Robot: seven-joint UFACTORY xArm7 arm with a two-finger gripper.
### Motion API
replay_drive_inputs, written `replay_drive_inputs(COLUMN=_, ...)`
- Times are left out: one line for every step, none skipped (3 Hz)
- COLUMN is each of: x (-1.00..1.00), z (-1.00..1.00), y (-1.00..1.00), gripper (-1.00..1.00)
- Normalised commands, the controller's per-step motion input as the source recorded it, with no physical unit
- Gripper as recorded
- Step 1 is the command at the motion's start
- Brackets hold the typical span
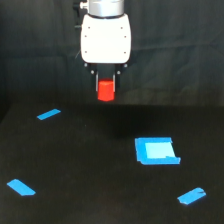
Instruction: Pick up the red object from the table
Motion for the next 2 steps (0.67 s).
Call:
replay_drive_inputs(x=0.11, z=0.10, y=-0.16, gripper=-1.00)
replay_drive_inputs(x=0.05, z=0.18, y=-0.06, gripper=-1.00)
